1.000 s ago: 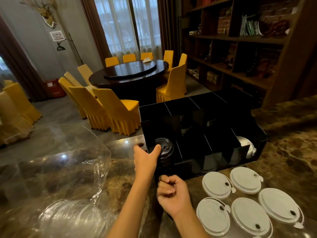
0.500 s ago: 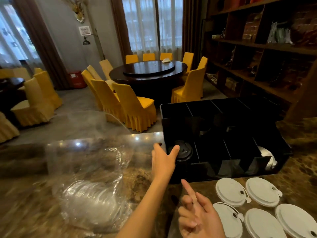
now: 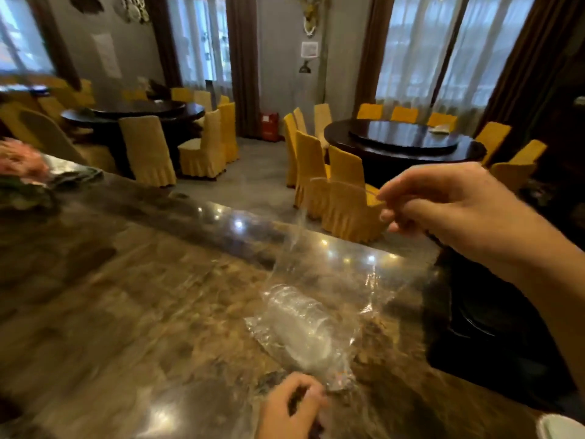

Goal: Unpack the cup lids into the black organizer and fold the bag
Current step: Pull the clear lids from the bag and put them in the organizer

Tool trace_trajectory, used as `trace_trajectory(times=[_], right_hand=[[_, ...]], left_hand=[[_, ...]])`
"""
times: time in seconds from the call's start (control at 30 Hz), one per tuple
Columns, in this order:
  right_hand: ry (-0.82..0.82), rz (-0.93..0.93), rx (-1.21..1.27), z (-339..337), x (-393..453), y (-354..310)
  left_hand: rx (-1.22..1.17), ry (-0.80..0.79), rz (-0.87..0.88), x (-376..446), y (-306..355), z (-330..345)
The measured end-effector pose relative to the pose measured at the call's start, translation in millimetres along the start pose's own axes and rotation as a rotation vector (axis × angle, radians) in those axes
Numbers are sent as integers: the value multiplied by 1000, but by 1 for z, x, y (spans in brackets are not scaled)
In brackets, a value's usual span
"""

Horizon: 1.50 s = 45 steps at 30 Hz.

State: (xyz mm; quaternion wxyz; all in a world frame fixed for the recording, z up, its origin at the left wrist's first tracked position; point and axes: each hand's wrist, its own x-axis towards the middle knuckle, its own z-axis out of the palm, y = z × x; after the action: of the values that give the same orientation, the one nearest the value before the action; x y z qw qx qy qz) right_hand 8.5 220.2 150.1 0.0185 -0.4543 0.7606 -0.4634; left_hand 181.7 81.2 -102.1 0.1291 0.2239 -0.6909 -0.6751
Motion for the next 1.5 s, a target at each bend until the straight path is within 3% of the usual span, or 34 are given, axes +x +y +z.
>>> trace_trajectory(times=[0.07,0.13,0.2,0.27,0.33,0.4,0.57,0.77,0.93,1.1,1.23,1.4,1.5], right_hand=[[-341,9,-419,21,44,-4],[-648,48,-645,48,74,7],[-893,149,-792,80,89,28],[-996,384,-711,108,92,53],[-915,593,-512,133,85,73],[-921,608,-564,157,82,93],[-1117,439,-743,174,66,122],[-972,198,-517,182,41,135],[-933,70,-545,162,35,126],[-900,220,-433,158,31,130],[-893,221,-311,155,25,130],[-830,151,-437,159,34,123],[-805,206,-445,156,36,130]], left_hand=[[-126,171,-48,6,-10,-35],[-173,294,-78,17,-15,-59],[-157,356,-48,32,-19,-76],[-92,362,-31,50,-19,-83],[-30,303,-17,72,-17,-83],[34,172,16,93,-16,-80],[264,-74,63,123,-16,-72],[383,-185,101,135,-29,-73],[395,-219,170,138,-34,-75],[382,-195,128,139,-44,-78],[382,-186,134,137,-47,-82],[326,-51,223,126,-50,-83],[298,0,210,117,-54,-84]])
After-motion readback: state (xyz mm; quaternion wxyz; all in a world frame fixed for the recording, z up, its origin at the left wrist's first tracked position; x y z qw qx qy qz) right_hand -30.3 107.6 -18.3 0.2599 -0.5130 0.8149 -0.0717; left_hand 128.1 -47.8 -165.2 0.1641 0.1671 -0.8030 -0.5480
